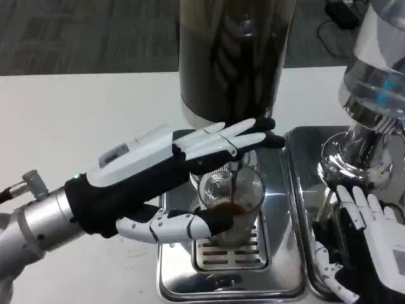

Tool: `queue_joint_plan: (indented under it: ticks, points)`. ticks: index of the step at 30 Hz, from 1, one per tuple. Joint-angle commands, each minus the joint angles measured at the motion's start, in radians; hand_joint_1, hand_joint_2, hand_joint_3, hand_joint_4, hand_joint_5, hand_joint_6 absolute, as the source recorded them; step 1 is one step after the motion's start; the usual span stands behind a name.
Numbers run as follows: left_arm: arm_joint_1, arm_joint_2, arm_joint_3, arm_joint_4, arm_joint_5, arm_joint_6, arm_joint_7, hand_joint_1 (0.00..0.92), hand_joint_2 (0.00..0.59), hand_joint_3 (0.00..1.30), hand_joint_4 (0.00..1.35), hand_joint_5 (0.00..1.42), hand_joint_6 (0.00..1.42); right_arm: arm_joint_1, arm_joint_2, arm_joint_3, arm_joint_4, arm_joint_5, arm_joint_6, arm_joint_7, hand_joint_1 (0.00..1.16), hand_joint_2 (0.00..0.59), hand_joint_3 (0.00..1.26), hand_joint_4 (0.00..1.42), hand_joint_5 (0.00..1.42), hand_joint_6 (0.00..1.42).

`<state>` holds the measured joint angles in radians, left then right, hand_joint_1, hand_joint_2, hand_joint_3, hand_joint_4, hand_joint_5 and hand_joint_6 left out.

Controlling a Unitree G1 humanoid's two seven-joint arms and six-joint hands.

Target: Grasp the cup under the faucet to collect the drink, then remove the cup.

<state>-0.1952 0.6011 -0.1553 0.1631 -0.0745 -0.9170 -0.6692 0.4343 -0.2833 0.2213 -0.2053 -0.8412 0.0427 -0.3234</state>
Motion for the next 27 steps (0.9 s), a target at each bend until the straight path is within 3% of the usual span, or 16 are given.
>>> queue_joint_plan:
  ticks: [1, 4, 5, 8, 12, 19, 21, 27]
  points:
    - [0.004, 0.011, -0.032, -0.025, 0.034, -0.035, -0.026, 0.000, 0.275, 0.10, 0.00, 0.10, 0.02, 0.010, 0.013, -0.036, -0.022, 0.150, -0.069, 0.038, 0.37, 0.449, 0.03, 0.00, 0.00, 0.01]
    - [0.007, 0.012, -0.032, -0.033, 0.037, -0.027, -0.018, 0.000, 0.274, 0.11, 0.00, 0.10, 0.02, 0.025, 0.030, -0.058, -0.042, 0.215, -0.125, 0.014, 0.37, 0.398, 0.00, 0.00, 0.03, 0.09]
    - [0.010, 0.013, -0.032, -0.036, 0.037, -0.024, -0.016, 0.000, 0.273, 0.11, 0.00, 0.10, 0.02, 0.021, 0.032, -0.065, -0.049, 0.238, -0.132, 0.027, 0.38, 0.343, 0.00, 0.00, 0.05, 0.12]
    - [0.015, 0.018, -0.030, -0.041, 0.031, -0.017, -0.013, 0.000, 0.272, 0.11, 0.00, 0.10, 0.02, -0.016, 0.030, -0.068, -0.046, 0.301, -0.133, 0.103, 0.38, 0.276, 0.00, 0.00, 0.03, 0.13]
    - [0.018, 0.025, -0.027, -0.052, 0.031, -0.009, -0.009, 0.000, 0.272, 0.12, 0.00, 0.10, 0.02, -0.058, 0.022, -0.059, -0.028, 0.365, -0.133, 0.193, 0.40, 0.250, 0.00, 0.00, 0.00, 0.10]
    - [0.033, 0.030, -0.015, -0.075, 0.031, 0.018, -0.002, 0.000, 0.273, 0.12, 0.00, 0.10, 0.02, -0.117, 0.013, -0.050, -0.020, 0.378, -0.110, 0.295, 0.47, 0.205, 0.00, 0.00, 0.00, 0.04]
    - [0.037, 0.030, -0.011, -0.081, 0.032, 0.024, 0.000, 0.000, 0.275, 0.12, 0.00, 0.10, 0.02, -0.121, 0.015, -0.055, -0.018, 0.392, -0.110, 0.311, 0.48, 0.184, 0.00, 0.00, 0.00, 0.02]
    - [0.047, 0.031, -0.002, -0.094, 0.031, 0.035, 0.001, 0.000, 0.277, 0.12, 0.00, 0.10, 0.02, -0.111, 0.017, -0.073, -0.033, 0.443, -0.125, 0.336, 0.49, 0.194, 0.00, 0.00, 0.00, 0.01]
